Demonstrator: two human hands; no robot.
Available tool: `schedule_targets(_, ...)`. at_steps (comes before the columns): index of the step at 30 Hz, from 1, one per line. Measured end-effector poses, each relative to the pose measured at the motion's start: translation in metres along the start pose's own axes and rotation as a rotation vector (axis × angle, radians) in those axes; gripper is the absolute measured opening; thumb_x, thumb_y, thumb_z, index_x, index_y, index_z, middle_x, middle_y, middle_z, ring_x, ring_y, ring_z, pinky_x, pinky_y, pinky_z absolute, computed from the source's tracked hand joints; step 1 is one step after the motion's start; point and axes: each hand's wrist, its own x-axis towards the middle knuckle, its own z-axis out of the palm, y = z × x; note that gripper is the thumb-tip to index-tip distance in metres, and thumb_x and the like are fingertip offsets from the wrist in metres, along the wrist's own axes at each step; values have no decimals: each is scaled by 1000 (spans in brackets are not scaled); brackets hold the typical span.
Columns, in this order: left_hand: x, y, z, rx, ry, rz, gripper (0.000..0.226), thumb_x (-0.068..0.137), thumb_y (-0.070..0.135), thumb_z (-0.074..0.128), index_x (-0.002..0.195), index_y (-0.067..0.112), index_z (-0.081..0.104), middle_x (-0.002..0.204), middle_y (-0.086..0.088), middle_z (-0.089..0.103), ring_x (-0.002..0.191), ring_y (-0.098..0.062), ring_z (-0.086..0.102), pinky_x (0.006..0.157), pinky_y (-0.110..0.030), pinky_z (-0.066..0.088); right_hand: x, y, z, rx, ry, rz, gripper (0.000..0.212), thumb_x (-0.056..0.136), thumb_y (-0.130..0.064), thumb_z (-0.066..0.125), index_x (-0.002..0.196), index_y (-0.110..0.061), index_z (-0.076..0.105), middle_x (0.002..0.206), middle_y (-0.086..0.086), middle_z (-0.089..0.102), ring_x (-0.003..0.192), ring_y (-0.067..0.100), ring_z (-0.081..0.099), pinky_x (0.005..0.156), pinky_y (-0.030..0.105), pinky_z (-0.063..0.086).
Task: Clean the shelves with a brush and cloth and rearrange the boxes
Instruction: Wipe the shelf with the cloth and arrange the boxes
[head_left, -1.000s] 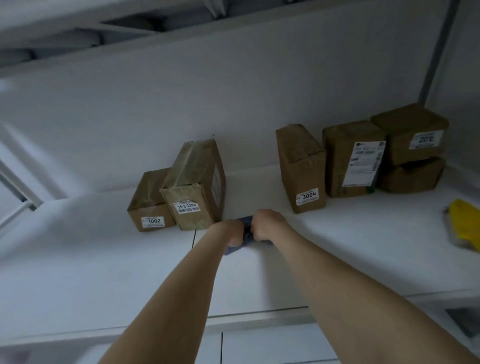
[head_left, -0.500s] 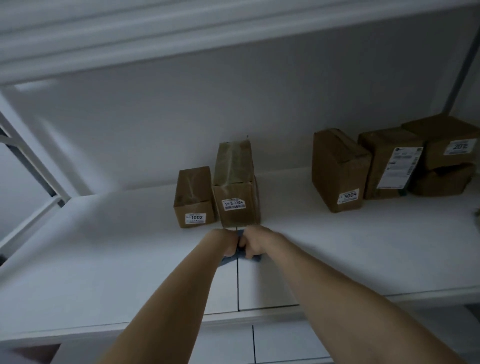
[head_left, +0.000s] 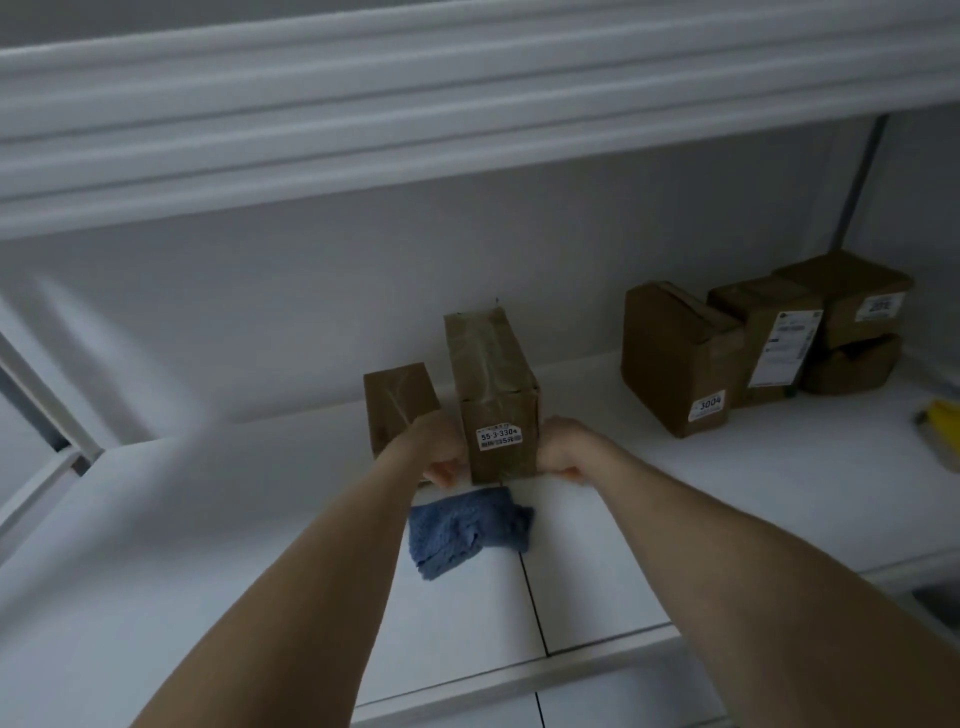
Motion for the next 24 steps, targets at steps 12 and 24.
schedule_targets(12,11,44,-3,-360,251,-7,30,98,18,46,118,-3,54,103,-17,61,91,-30,63,83,-37,55,10,-14,-37,688,158,53,46,95,-52,42,84,-11,58,90,10,68,65,24,69,51,27,56)
schedule_targets(24,-11,122,69,-574,32,225,25,97,3,46,117,-9,55,118,-24,62,106,-36,63,87,-42,54,-10,66,-88,655,409,132,44,98,-30,44,129,1,52,125,19,56,110,35,58,92,44,52)
